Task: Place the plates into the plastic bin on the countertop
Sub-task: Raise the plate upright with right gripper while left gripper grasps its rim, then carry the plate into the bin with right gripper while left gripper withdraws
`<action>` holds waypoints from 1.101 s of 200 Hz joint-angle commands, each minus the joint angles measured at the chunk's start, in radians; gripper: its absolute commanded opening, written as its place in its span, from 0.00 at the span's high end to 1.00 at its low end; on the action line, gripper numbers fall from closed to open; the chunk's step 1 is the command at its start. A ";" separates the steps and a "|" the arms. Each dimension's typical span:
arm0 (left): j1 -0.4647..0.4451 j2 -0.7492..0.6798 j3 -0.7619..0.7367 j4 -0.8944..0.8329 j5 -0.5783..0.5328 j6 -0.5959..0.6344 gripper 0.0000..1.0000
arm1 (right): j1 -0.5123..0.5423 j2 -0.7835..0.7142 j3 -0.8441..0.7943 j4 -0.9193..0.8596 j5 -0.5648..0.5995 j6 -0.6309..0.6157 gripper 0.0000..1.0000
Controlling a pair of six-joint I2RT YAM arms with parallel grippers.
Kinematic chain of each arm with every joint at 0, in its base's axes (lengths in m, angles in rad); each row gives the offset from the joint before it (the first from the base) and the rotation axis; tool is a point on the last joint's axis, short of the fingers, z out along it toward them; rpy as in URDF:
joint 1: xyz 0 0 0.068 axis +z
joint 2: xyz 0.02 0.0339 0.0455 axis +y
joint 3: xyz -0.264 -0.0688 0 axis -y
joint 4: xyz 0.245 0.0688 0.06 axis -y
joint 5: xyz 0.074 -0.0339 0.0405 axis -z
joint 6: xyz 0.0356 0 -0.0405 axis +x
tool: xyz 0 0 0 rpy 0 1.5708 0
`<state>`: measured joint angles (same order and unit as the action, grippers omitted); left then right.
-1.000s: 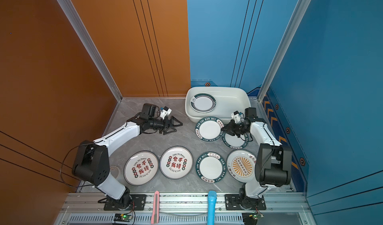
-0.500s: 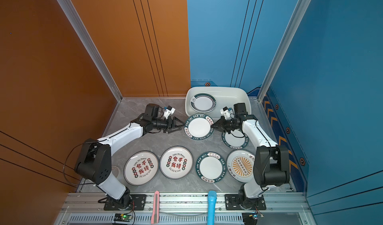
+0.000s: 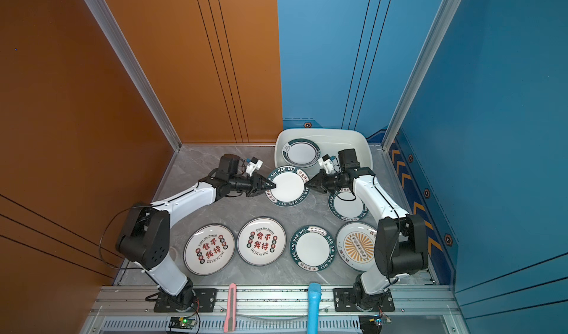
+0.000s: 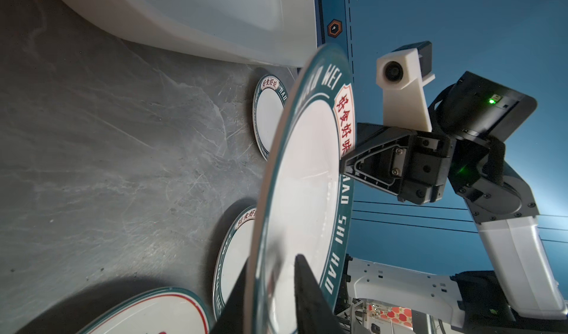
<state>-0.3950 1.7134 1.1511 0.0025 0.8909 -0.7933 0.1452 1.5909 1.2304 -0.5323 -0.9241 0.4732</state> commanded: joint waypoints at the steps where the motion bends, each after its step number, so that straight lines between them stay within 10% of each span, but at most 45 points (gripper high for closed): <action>1: -0.009 0.019 0.040 0.038 0.047 -0.009 0.82 | 0.020 0.014 0.042 0.056 -0.032 0.029 1.00; 117: -0.005 0.025 0.060 0.079 0.089 -0.044 0.90 | 0.101 0.096 0.063 0.248 -0.125 0.154 0.62; 190: 0.010 0.040 0.072 0.082 0.102 -0.056 0.89 | 0.124 0.133 0.083 0.345 -0.130 0.226 0.94; 220: 0.022 0.033 0.066 0.057 0.094 -0.040 0.73 | 0.115 0.139 0.103 0.336 -0.110 0.230 0.99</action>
<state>-0.3462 1.7382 1.1973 0.0635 0.9653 -0.8768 0.2298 1.7130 1.2816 -0.2321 -1.0592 0.6662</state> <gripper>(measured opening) 0.206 0.140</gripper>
